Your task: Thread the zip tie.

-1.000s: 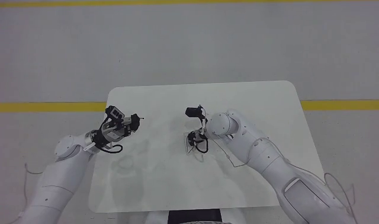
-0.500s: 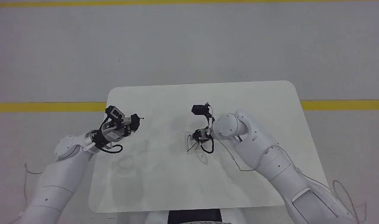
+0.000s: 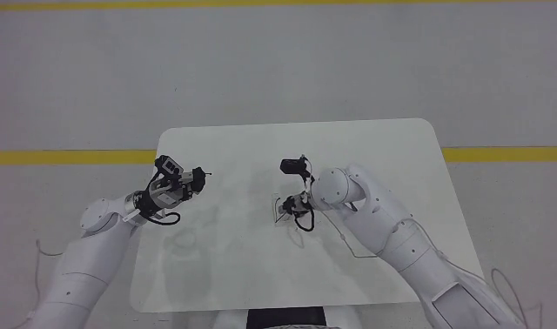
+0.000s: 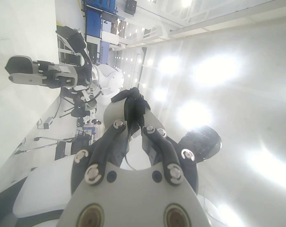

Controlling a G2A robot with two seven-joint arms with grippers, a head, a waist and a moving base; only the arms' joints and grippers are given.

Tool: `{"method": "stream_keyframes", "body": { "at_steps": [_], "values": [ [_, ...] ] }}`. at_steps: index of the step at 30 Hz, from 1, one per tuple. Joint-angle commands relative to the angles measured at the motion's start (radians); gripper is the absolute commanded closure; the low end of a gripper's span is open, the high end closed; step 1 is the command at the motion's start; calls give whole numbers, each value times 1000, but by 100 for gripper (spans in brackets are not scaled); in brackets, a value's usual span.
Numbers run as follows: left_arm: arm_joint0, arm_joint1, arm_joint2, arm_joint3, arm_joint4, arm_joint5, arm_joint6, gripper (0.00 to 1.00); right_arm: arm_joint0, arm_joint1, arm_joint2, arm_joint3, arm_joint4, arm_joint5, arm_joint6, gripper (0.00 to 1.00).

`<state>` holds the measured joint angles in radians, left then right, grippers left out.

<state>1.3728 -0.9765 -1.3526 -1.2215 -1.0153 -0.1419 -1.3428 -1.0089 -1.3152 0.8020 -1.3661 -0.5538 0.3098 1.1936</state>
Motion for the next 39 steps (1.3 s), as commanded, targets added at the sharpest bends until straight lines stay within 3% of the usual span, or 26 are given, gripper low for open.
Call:
{"method": "stream_keyframes", "body": {
  "at_steps": [1,10,20,29,33,39],
  "values": [
    [0,0,0,0,0,0,0,100,12,-5,-14,12,-2,8,3,71],
    [0,0,0,0,0,0,0,100,69,-34,-63,87,-38,30,15,69],
    [0,0,0,0,0,0,0,100,88,-58,-44,160,-103,30,30,70],
    [0,0,0,0,0,0,0,100,67,-75,-15,136,-189,30,86,72],
    [0,0,0,0,0,0,0,100,53,-85,-10,118,-209,30,107,81],
    [0,0,0,0,0,0,0,100,47,-98,-4,126,-230,30,118,79]
  ]
}}
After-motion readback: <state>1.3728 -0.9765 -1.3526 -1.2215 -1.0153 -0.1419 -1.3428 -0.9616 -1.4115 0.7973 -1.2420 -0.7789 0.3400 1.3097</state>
